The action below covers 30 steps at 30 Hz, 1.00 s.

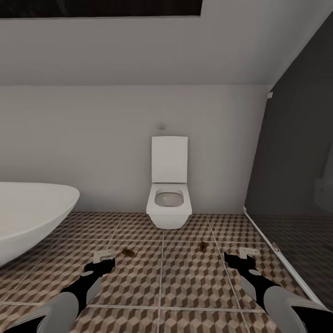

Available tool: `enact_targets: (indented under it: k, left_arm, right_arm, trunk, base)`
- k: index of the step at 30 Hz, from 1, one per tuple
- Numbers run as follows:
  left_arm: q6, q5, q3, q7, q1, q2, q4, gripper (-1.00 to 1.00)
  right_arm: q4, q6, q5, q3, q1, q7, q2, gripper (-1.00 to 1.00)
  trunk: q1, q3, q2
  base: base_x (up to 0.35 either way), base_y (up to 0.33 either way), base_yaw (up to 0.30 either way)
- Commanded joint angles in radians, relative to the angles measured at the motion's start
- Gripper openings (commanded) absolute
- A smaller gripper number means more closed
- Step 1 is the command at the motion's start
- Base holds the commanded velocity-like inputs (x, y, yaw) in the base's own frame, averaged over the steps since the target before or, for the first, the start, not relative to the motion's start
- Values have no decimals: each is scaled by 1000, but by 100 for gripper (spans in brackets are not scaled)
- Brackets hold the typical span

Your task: Take the four mousetraps from the cabinet in the bathroom and place them on the bathroom floor. Make sure all four end up on the same floor surface, and ensure that at least two of them are either under or directly next to the same bathroom sink.

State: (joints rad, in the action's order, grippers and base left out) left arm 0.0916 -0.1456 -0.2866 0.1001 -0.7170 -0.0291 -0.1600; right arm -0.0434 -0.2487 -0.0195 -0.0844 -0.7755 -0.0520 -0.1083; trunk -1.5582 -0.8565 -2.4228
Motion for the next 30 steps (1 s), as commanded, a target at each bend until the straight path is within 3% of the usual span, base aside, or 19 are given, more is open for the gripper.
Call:
enact_targets:
  k: [1, 30]
  left_arm:
    - [4, -11, -6, 2, -1, -1, 7, 100]
    - [3, -7, -6, 0, -1, -58, 116, 100]
  right_arm:
    - [4, -4, -2, -7, -1, 2, 0, 100]
    - [70, -4, -2, -8, -1, -2, -1, 100]
  trunk:
    - [4, 2, 7]
    - [115, 93, 210]
  base:
    - [0, 0, 0]
    - [0, 0, 0]
